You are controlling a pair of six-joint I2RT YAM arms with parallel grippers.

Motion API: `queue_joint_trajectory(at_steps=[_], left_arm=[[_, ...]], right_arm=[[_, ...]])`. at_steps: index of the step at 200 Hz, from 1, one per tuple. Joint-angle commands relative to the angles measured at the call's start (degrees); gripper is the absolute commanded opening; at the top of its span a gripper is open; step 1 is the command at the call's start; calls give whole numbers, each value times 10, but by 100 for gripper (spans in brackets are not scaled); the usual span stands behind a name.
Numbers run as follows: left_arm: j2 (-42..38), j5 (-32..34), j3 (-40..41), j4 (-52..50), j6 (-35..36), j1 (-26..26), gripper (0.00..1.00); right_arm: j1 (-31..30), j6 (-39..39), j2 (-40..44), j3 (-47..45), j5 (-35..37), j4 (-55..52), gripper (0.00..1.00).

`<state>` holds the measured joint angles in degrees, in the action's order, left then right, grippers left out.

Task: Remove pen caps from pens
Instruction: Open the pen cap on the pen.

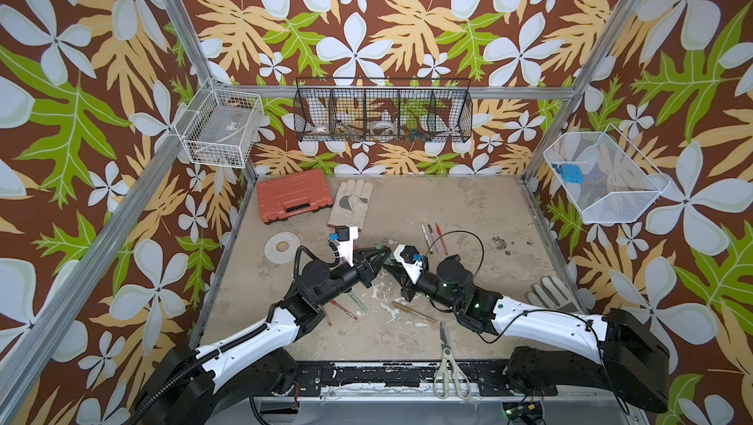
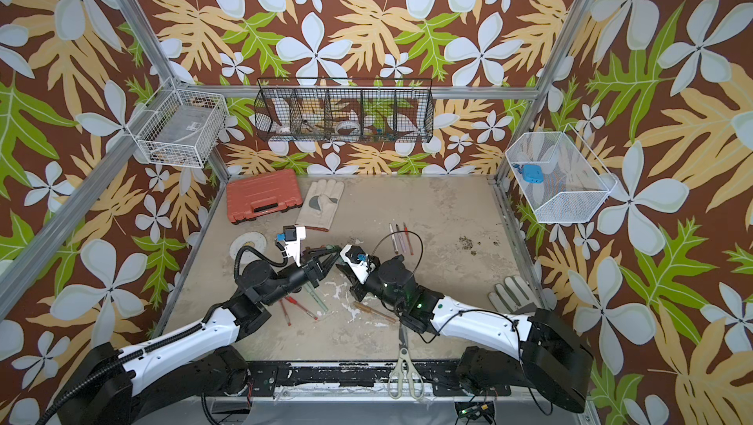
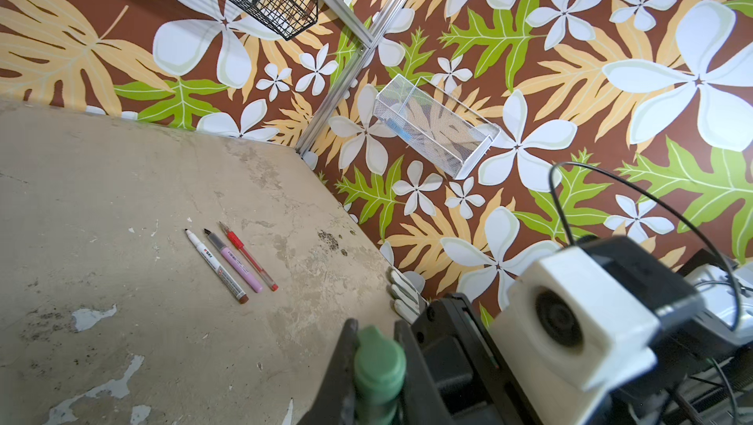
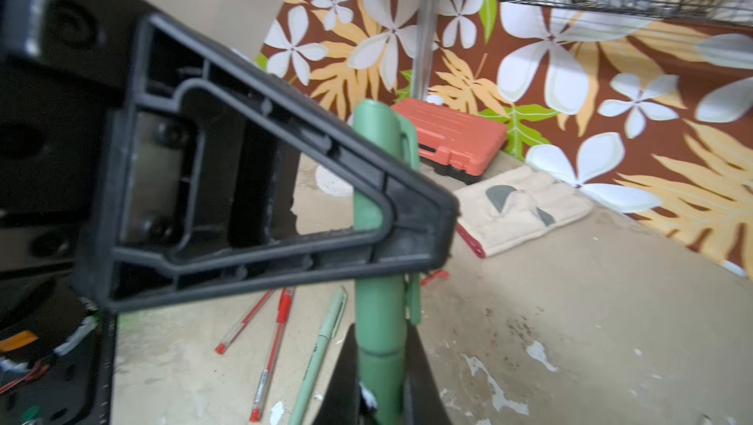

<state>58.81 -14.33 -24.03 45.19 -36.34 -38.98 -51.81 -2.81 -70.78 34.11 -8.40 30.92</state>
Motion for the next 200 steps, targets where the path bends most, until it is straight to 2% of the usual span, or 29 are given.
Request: queue_joint_trajectory(at_steps=[1,13,24,46,57,87,117,128,141,152,177,200], left_arm=[[8,51,-7,76,1,19,0],[18,43,-12,83,1,20,0],[22,42,-15,89,0,21,0],[23,46,-18,95,-8,35,0],[23,46,-23,95,-13,45,0],[28,51,-33,91,-28,62,0],[28,70,-40,91,-38,71,0],[28,75,-43,93,-43,76,0],[28,76,-47,96,-48,79,0],[30,72,-48,104,-53,84,0],[42,57,-52,120,-64,97,0],[50,46,-50,133,-67,108,0]], right_arm=[[51,-45,-5,-8,-171,-37,0],[74,-58,-19,-8,-241,-27,0],[83,-64,-29,-9,-269,-22,0],[85,-59,-40,-3,-282,-33,0],[83,-52,-39,0,-257,-50,0],[49,-21,-3,-14,-50,-73,0],[-36,30,2,-7,180,-87,0],[-51,36,0,-3,216,-92,0],[-50,31,7,-9,199,-84,0],[-43,27,13,-12,153,-80,0],[22,-13,11,-21,-40,-61,0],[73,-48,-6,-28,-184,-34,0]])
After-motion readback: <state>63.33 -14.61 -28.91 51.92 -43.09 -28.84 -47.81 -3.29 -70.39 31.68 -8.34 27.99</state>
